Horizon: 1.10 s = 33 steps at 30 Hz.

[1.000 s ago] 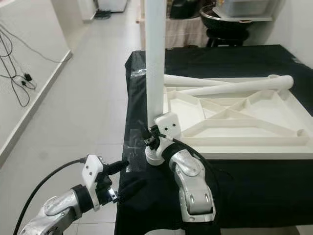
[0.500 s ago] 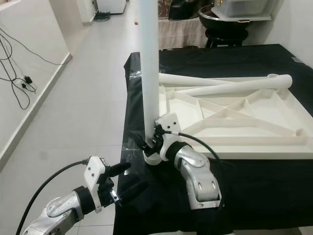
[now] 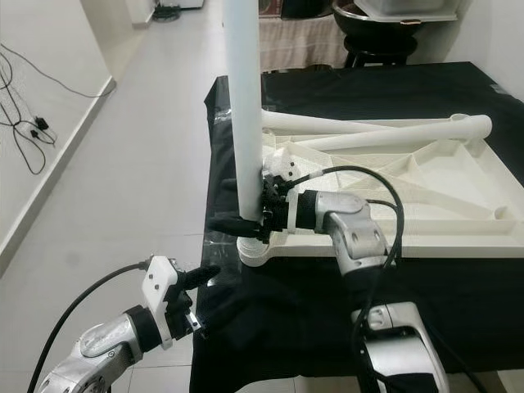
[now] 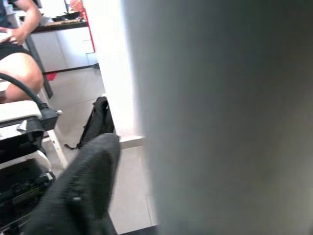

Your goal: Building children table

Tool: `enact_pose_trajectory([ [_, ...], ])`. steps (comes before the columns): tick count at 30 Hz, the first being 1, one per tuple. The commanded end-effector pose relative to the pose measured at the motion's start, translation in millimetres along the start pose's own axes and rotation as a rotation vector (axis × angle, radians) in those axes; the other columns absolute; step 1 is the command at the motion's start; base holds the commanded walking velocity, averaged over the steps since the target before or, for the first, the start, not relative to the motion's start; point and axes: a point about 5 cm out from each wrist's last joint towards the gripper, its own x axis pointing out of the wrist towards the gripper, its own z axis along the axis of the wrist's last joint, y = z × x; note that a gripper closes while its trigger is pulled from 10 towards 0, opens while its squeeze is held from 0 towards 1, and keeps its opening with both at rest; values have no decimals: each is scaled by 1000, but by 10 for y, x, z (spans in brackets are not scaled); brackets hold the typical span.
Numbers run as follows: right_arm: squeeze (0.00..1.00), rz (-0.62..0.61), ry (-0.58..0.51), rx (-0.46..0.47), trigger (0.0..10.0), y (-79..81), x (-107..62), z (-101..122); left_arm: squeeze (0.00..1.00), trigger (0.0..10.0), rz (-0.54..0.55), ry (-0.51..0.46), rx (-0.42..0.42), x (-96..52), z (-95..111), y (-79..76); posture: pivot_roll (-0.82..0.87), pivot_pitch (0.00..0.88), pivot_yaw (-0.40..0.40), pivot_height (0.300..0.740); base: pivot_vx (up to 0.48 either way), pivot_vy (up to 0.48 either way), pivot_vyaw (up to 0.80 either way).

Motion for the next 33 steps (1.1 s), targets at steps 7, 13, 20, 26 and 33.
enact_pose_trajectory([
  [7,0,25,-5,-10,0,-15,-51,-31,0,10000,0,22,-7,1,-50,-28,-61,128,28,740,0,0,0],
  [13,0,-174,15,-24,0,-1,-175,-157,0,10000,-3,20,-12,-1,-52,-39,-78,133,21,740,0,0,0],
  [20,0,-1132,154,88,0,285,-245,-721,0,10000,-4,19,-16,-34,-45,-18,-95,145,21,740,0,0,0],
  [26,0,-951,169,75,0,536,-48,-842,0,10000,-15,24,-23,-23,-43,6,-86,138,26,740,0,0,0],
  [33,0,-1000,138,72,10000,430,26,-733,0,10000,24,8,-27,-19,-34,58,-84,134,36,740,0,0,0],
])
